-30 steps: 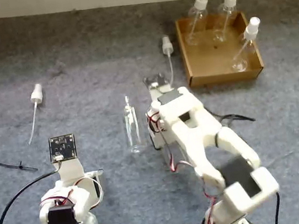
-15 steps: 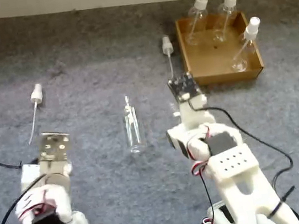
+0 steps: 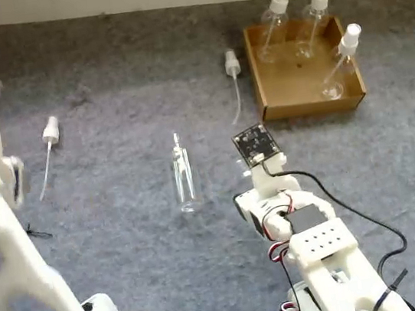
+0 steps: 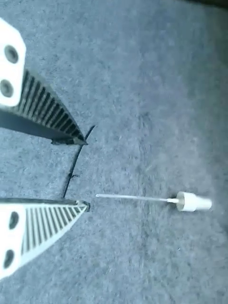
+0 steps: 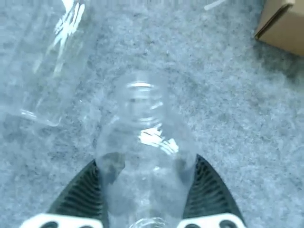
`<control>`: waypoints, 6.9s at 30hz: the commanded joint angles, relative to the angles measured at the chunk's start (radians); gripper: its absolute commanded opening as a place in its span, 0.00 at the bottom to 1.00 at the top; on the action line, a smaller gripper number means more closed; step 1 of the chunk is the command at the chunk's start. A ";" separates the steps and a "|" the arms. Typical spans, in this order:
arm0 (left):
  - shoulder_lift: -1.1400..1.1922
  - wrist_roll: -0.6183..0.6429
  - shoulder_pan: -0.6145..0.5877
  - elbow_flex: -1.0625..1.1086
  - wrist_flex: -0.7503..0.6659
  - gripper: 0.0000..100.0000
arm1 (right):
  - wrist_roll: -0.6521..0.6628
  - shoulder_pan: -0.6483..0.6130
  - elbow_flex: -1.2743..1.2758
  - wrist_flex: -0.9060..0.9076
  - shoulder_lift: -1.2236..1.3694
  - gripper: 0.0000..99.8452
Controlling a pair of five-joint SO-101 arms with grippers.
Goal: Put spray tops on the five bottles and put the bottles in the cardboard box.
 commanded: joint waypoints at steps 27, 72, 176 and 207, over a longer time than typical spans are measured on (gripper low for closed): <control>1.883 0.011 0.159 -1.939 -0.063 0.28 | 0.008 0.012 -0.004 -0.025 -0.016 0.00; -0.116 -0.032 0.263 -0.314 0.397 0.00 | 0.008 0.010 -0.007 -0.024 -0.021 0.00; 1.267 0.238 0.381 -1.118 0.322 0.00 | 0.008 -0.105 -0.004 -0.024 -0.021 0.00; -0.690 0.629 1.059 0.202 -0.569 0.00 | 0.008 -0.332 0.529 -0.467 -0.751 0.00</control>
